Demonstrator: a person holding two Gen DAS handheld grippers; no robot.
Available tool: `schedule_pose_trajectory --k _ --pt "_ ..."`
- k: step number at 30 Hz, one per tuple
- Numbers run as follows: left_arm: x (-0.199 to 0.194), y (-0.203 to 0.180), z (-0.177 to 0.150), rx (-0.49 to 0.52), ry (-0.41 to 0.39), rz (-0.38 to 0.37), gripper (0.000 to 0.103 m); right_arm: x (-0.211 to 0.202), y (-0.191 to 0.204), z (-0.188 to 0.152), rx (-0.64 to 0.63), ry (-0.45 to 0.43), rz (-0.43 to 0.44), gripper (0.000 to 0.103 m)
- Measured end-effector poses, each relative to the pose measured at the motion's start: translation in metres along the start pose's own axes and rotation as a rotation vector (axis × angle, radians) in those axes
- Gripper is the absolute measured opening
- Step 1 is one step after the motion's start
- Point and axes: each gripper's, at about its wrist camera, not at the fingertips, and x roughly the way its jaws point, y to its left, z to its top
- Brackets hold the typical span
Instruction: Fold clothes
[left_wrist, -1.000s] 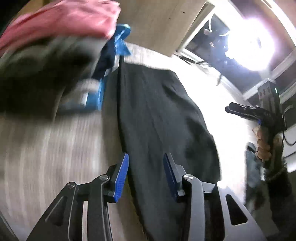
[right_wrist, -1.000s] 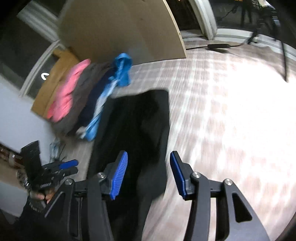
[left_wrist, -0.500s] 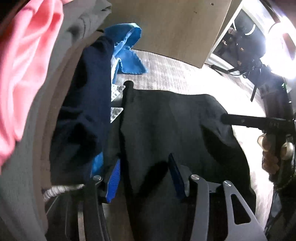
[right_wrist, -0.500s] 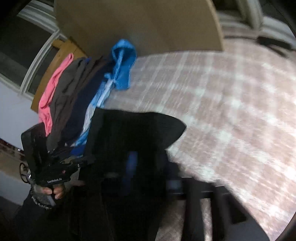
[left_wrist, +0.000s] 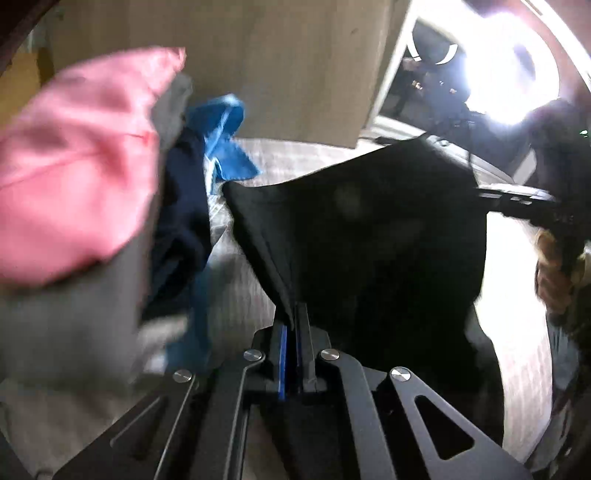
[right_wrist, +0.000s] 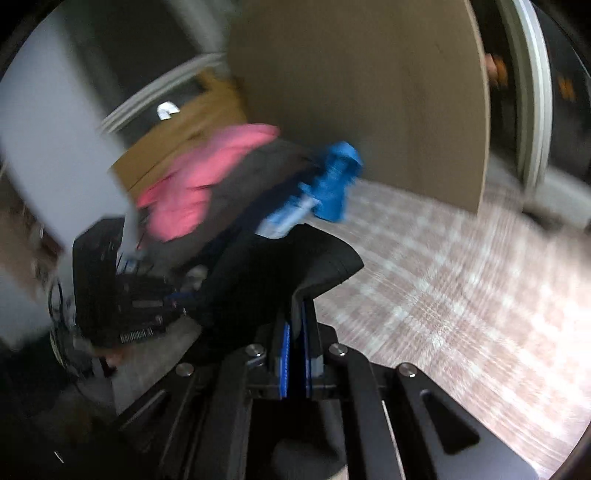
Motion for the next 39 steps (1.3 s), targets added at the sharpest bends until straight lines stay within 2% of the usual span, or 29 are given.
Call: schedule_pose_trajectory --k 1,2,4,5,8,10,12,14,16,18,20,21,25,28,30,32,33,34,35,36,39 --pt "-0.017 -0.005 -0.013 0.014 -0.017 -0.006 0.004 -0.014 0.023 -0.011 -0.068 -0.018 -0.006 0.006" --pt "-0.039 -0.012 -0.035 0.031 -0.021 -0.012 0.010 -0.026 0.047 -0.029 -0.140 -0.021 -0.007 0.006" --pt "-0.073 -0.019 -0.082 0.032 0.013 -0.021 0.026 -0.043 0.094 -0.075 -0.273 0.020 0.015 0.007" --pt "-0.090 -0.020 -0.111 0.019 0.045 -0.025 0.038 -0.043 0.111 -0.098 -0.315 0.074 0.015 0.009" --pt "-0.124 -0.013 -0.175 -0.053 0.147 -0.011 0.038 -0.041 0.141 -0.164 -0.374 0.260 -0.068 0.015" --pt "-0.135 -0.008 -0.188 -0.071 0.169 -0.005 0.038 -0.048 0.141 -0.182 -0.294 0.304 -0.070 0.015" --pt "-0.141 -0.004 -0.189 -0.059 0.147 -0.006 0.038 -0.049 0.131 -0.176 -0.185 0.293 -0.057 0.020" --pt "-0.137 -0.004 -0.172 -0.030 0.109 -0.045 0.038 -0.050 0.120 -0.170 -0.076 0.283 -0.043 0.034" --pt "-0.130 -0.010 -0.154 0.022 0.079 -0.083 0.038 -0.051 0.110 -0.165 0.033 0.271 -0.030 0.041" --pt "-0.118 -0.017 -0.135 0.030 0.078 -0.165 0.039 -0.052 0.099 -0.159 0.142 0.259 -0.016 0.041" --pt "-0.106 -0.019 -0.121 -0.024 0.099 -0.250 0.040 -0.050 0.088 -0.154 0.253 0.250 0.003 0.041" --pt "-0.099 -0.022 -0.115 -0.047 0.114 -0.269 0.042 -0.045 0.083 -0.154 0.306 0.250 0.016 0.041" --pt "-0.076 -0.030 -0.110 -0.038 0.158 -0.226 0.043 -0.030 0.077 -0.147 0.432 0.234 -0.012 0.042" --pt "-0.064 -0.031 -0.112 -0.047 0.181 -0.212 0.043 -0.006 0.080 -0.139 0.479 0.244 -0.023 0.042" --pt "-0.058 -0.029 -0.114 -0.051 0.196 -0.208 0.041 0.014 0.080 -0.132 0.490 0.285 -0.049 0.042" --pt "-0.052 -0.027 -0.117 -0.053 0.211 -0.211 0.041 0.033 0.082 -0.130 0.471 0.354 -0.125 0.042" --pt "-0.050 -0.027 -0.118 -0.049 0.215 -0.210 0.035 0.043 0.085 -0.130 0.447 0.390 -0.164 0.041" --pt "-0.049 -0.027 -0.119 -0.045 0.216 -0.208 0.026 0.050 0.087 -0.129 0.424 0.415 -0.192 0.038" --pt "-0.047 -0.024 -0.120 -0.052 0.223 -0.213 0.005 0.053 0.089 -0.129 0.408 0.423 -0.194 0.012" --pt "-0.045 -0.021 -0.122 -0.067 0.229 -0.222 0.003 0.053 0.091 -0.129 0.399 0.426 -0.184 0.004" --pt "-0.063 -0.008 -0.126 -0.143 0.205 -0.288 0.003 0.032 0.090 -0.123 0.430 0.375 -0.137 0.003"
